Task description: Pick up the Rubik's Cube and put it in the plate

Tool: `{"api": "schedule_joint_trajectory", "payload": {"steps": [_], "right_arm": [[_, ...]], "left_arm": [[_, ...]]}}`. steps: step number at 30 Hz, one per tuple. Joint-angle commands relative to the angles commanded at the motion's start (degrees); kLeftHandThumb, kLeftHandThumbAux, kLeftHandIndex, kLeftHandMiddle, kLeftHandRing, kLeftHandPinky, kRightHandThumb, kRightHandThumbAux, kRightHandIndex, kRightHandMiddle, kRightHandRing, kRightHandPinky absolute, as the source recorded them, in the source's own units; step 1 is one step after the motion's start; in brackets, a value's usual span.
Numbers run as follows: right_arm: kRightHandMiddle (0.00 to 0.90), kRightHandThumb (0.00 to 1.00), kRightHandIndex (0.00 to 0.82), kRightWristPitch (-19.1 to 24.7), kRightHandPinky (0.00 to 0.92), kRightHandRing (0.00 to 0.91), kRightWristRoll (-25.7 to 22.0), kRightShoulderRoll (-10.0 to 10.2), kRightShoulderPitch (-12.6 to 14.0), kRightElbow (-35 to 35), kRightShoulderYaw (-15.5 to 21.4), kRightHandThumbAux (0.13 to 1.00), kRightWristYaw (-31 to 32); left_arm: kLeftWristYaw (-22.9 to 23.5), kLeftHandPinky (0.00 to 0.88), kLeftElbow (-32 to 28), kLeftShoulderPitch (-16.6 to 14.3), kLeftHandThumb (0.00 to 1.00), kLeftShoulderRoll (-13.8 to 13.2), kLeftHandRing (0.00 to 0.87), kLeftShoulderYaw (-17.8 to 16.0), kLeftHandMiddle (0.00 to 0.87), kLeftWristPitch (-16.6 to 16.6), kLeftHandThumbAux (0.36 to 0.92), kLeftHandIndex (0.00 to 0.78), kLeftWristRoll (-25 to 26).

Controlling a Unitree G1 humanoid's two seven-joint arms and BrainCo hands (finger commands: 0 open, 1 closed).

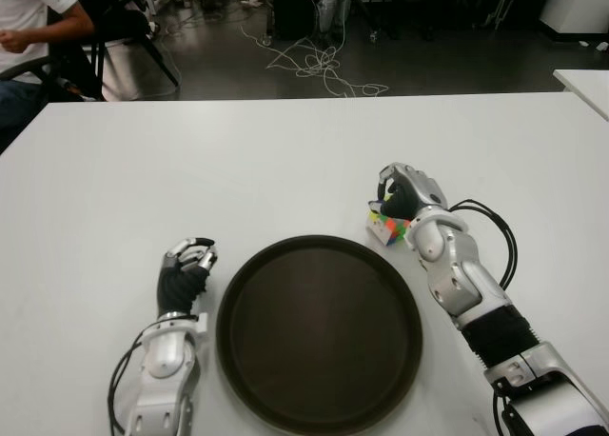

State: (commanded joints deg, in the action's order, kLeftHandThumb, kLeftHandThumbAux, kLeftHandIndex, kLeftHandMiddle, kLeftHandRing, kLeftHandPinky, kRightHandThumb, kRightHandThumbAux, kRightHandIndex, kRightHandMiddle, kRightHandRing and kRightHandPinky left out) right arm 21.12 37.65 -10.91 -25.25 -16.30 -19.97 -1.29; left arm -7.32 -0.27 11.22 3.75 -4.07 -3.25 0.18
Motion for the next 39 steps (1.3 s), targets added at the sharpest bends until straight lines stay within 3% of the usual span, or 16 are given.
{"api": "schedule_joint_trajectory", "payload": {"steps": [21, 39], "right_arm": [[0.811, 0.337, 0.683, 0.00, 0.803, 0.813, -1.51, 0.51, -0.06, 0.32, 1.01, 0.843, 0.17], [0.805, 0.345, 0.674, 0.49, 0.794, 0.805, -1.34, 0.26, -0.40, 0.20, 0.57, 0.846, 0.38]], "left_arm": [[-0.47, 0.813, 0.10, -0.14, 0.711, 0.42, 0.825, -0.14, 0.811, 0.73, 0.704, 0.444, -0.32], [-0.29, 0.814, 0.12, -0.29, 0.711, 0.40, 0.825, -0.28, 0.808, 0.45, 0.704, 0.444, 0.15]]}}
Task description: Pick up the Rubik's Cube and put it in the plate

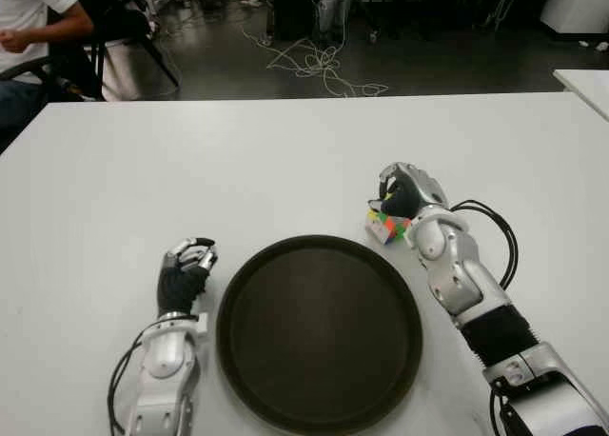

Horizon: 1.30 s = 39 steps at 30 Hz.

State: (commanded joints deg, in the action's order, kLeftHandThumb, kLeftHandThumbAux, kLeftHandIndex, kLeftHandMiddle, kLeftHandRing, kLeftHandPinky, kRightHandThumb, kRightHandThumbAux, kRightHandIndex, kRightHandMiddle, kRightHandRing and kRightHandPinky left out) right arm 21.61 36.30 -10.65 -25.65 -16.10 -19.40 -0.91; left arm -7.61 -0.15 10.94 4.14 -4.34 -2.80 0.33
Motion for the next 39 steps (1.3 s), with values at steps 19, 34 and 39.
{"api": "schedule_joint_trajectory", "payload": {"steps": [19, 34, 39], "right_arm": [[0.799, 0.314, 0.672, 0.52, 0.790, 0.798, -0.07, 0.29, -0.02, 0.31, 0.24, 0.852, 0.17], [0.806, 0.348, 0.682, -0.39, 0.802, 0.809, 0.27, -0.18, 0.16, 0.28, -0.08, 0.839, -0.32], [0.807, 0.357, 0.681, -0.35, 0.800, 0.809, 0.51, -0.23, 0.14, 0.23, -0.17, 0.840, -0.41]], "left_arm": [[0.44, 0.815, 0.68, -0.07, 0.709, -0.15, 0.822, -0.10, 0.807, 1.00, 0.706, 0.443, -0.24], [0.05, 0.820, 0.68, -0.10, 0.711, 0.50, 0.824, -0.41, 0.807, 0.99, 0.704, 0.444, 0.38], [0.06, 0.820, 0.88, -0.07, 0.711, 0.46, 0.827, -0.39, 0.809, 1.36, 0.704, 0.444, 0.54]]}}
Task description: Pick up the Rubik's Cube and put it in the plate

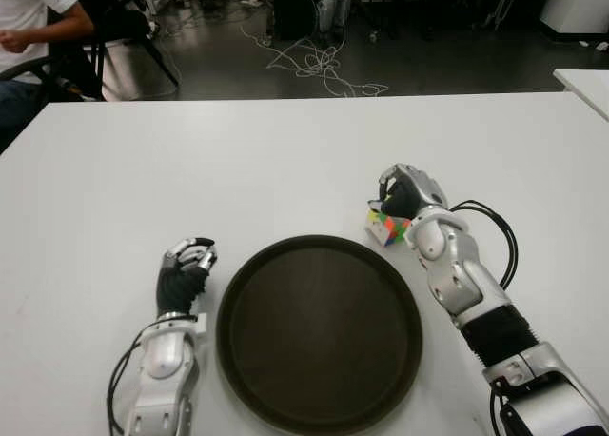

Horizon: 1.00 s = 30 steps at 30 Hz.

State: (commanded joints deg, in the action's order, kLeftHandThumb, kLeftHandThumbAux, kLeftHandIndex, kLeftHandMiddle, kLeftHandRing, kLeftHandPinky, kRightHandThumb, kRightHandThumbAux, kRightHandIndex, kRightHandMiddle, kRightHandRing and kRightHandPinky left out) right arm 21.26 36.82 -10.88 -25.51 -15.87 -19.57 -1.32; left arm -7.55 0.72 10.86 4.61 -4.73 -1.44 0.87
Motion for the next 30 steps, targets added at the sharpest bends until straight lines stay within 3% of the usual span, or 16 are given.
{"api": "schedule_joint_trajectory", "payload": {"steps": [22, 30], "right_arm": [[0.795, 0.333, 0.661, 0.97, 0.792, 0.800, -0.28, 0.09, -0.01, 0.33, 0.09, 0.848, 1.01], [0.789, 0.259, 0.663, 0.25, 0.784, 0.793, 0.32, -0.37, 0.00, -0.07, -0.41, 0.868, 0.53]], "left_arm": [[0.91, 0.811, -0.07, 0.13, 0.710, -0.99, 0.818, 0.43, 0.806, -0.26, 0.705, 0.444, -0.68], [1.06, 0.810, -0.24, 0.06, 0.710, -1.08, 0.821, 0.39, 0.806, -0.85, 0.705, 0.444, -0.83]]}}
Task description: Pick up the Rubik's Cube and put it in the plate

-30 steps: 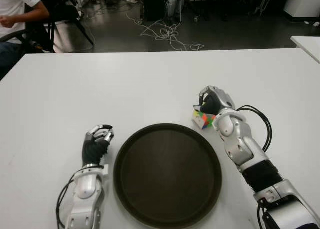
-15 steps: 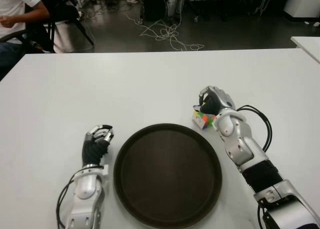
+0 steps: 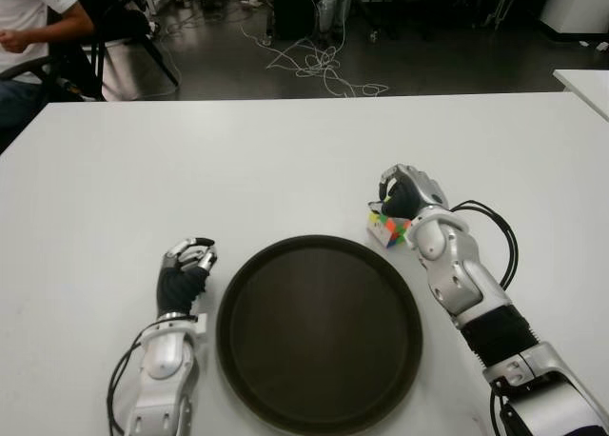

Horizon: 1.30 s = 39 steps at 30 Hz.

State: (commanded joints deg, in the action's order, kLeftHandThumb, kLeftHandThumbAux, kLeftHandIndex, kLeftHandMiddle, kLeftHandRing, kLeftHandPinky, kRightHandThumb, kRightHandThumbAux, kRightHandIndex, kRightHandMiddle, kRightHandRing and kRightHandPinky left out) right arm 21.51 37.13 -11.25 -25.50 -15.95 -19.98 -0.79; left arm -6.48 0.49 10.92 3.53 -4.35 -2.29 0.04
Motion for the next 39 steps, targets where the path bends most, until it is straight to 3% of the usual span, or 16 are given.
{"api": "schedule_joint_trajectory", "payload": {"steps": [9, 18, 30, 39], "right_arm": [[0.773, 0.217, 0.651, -1.94, 0.761, 0.774, 0.02, -0.49, 0.13, -0.51, -0.14, 0.884, -0.38], [0.636, 0.197, 0.570, -4.06, 0.634, 0.649, 0.03, -0.61, 0.37, -1.36, 0.05, 0.895, -1.80], [0.743, 0.093, 0.631, -5.46, 0.734, 0.752, -1.41, -0.43, 0.93, -1.19, 0.96, 0.911, -1.49], [0.751, 0.045, 0.648, -5.99, 0.753, 0.764, -1.69, -0.64, 0.84, -1.34, 0.78, 0.920, -1.75]], "left_arm": [[-0.28, 0.807, -0.42, 0.04, 0.710, 0.34, 0.818, -0.08, 0.804, -0.49, 0.705, 0.444, 0.02], [-0.79, 0.813, -0.38, 0.07, 0.710, 0.46, 0.822, 0.06, 0.809, -0.11, 0.705, 0.444, -0.57], [-0.81, 0.810, -0.71, 0.18, 0.710, 0.34, 0.821, 0.14, 0.806, -0.65, 0.705, 0.444, -1.05], [-1.55, 0.822, -0.58, 0.08, 0.711, 0.82, 0.826, -0.12, 0.810, -0.43, 0.704, 0.444, -1.15]]}}
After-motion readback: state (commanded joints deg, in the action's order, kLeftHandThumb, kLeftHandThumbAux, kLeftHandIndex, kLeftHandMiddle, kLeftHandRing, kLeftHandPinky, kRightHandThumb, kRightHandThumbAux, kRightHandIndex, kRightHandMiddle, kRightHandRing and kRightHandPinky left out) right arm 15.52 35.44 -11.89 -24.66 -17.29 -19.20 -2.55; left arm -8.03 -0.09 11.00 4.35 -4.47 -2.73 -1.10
